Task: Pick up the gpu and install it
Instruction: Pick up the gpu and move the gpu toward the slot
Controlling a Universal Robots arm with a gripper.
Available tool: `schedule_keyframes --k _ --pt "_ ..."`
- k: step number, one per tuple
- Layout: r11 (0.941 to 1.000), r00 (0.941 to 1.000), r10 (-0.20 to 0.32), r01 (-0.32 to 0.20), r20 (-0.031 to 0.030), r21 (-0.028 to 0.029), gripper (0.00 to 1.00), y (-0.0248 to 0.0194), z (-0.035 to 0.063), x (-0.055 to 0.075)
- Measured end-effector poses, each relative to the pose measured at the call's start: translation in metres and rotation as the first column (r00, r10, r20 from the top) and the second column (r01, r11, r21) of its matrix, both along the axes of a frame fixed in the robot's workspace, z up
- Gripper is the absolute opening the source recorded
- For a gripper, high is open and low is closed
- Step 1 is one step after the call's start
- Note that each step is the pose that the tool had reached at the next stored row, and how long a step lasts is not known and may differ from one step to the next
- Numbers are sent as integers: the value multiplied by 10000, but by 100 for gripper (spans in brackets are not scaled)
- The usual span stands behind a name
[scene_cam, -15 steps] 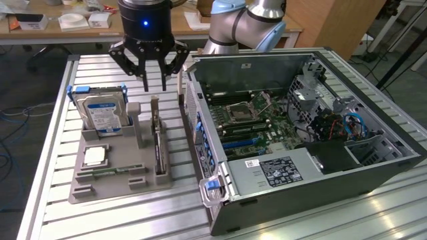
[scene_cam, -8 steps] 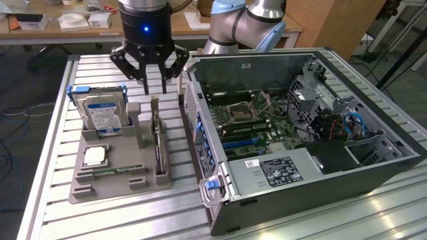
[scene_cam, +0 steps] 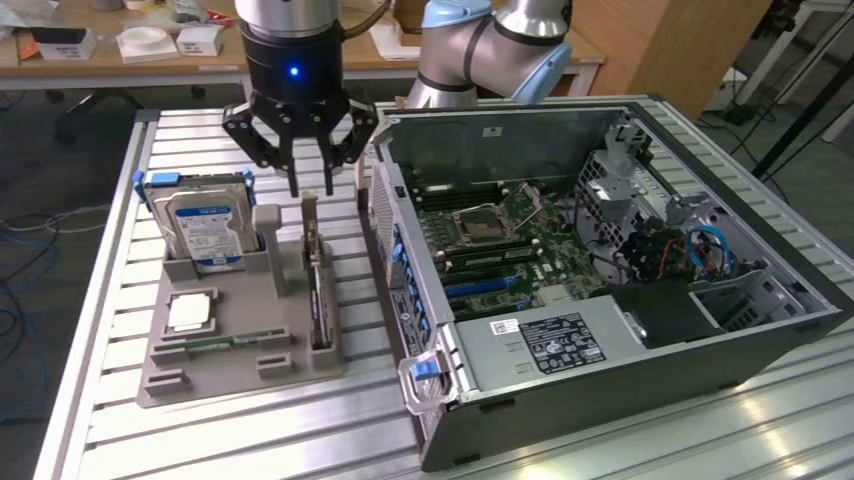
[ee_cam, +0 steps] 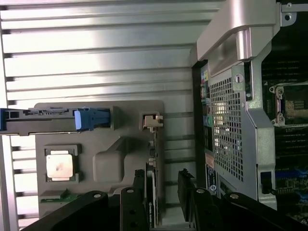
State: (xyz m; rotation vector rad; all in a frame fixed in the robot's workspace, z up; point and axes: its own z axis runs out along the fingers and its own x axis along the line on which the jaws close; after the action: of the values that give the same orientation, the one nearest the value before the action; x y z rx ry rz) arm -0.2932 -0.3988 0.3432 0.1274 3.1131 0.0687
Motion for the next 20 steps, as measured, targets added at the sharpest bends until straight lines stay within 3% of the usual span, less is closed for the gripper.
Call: schedule_keyframes --k 20 --pt "10000 10000 0 0 0 1 41 0 -222 0"
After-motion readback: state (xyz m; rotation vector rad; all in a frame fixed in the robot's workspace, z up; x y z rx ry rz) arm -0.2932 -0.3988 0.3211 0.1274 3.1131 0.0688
